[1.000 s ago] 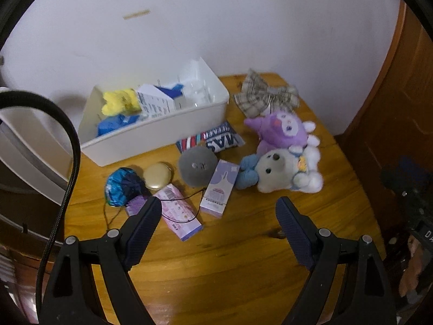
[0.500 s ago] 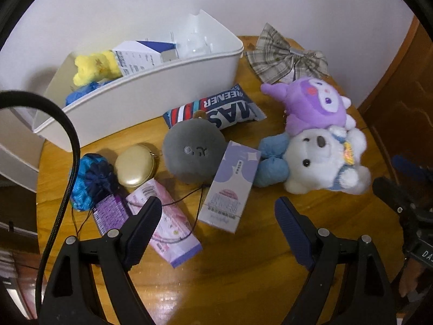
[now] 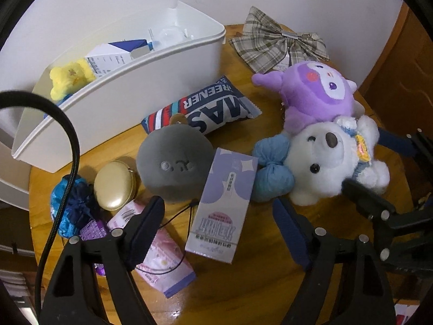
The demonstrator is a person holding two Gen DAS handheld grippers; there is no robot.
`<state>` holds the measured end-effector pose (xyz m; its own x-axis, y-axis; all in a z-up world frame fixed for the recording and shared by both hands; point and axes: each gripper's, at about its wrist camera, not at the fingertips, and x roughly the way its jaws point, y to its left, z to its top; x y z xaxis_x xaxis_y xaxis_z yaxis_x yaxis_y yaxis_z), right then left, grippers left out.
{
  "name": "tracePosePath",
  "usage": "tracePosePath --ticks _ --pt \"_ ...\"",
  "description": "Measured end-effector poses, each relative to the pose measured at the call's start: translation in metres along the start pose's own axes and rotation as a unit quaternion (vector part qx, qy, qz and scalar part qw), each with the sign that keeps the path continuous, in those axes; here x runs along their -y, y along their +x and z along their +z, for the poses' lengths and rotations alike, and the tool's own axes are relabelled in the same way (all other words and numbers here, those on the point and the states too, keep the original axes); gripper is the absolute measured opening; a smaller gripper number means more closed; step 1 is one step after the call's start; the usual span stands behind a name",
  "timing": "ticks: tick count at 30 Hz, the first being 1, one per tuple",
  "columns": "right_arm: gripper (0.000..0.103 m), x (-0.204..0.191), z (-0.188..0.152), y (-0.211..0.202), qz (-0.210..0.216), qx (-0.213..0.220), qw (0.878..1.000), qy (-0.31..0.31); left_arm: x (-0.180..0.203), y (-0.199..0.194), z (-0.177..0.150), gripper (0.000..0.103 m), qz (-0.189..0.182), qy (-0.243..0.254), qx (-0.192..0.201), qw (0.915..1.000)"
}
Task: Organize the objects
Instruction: 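Grasp the lavender box with the left gripper while the right gripper grasps the white plush bear, then lift the lavender box with the left gripper while the right gripper carries the bear to the tray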
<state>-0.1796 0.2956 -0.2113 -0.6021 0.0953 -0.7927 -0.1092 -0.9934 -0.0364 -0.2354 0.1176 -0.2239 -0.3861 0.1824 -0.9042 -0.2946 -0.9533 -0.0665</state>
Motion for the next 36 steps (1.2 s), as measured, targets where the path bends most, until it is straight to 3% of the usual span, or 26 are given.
tracePosePath --ticks 5,11,15,21,23,28,36 --pt "0.083 0.004 0.001 0.012 0.026 -0.012 1.000 0.004 -0.006 0.008 0.002 0.084 -0.042 -0.022 -0.018 0.9987" --pt "0.083 0.010 -0.002 0.028 0.061 -0.034 0.997 0.029 -0.010 0.016 0.002 0.071 -0.056 -0.028 -0.030 0.9976" --pt "0.083 0.018 -0.002 0.033 0.101 -0.041 0.992 0.057 -0.011 0.023 0.002 0.053 -0.044 -0.030 -0.042 0.9977" --pt "0.082 0.024 -0.002 0.039 0.129 -0.047 0.986 0.093 -0.014 0.024 0.004 0.044 -0.030 -0.038 -0.038 0.9981" --pt "0.078 0.024 -0.003 0.038 0.135 -0.040 0.985 0.099 -0.016 0.024 0.005 0.041 -0.031 -0.041 -0.040 0.9979" --pt "0.066 0.024 -0.001 0.036 0.143 -0.027 0.983 0.112 -0.018 0.024 0.008 0.039 -0.032 -0.049 -0.043 0.9974" --pt "0.062 0.015 -0.003 0.001 0.139 0.007 0.983 0.123 -0.015 -0.002 0.007 0.039 -0.042 -0.052 -0.011 0.9977"
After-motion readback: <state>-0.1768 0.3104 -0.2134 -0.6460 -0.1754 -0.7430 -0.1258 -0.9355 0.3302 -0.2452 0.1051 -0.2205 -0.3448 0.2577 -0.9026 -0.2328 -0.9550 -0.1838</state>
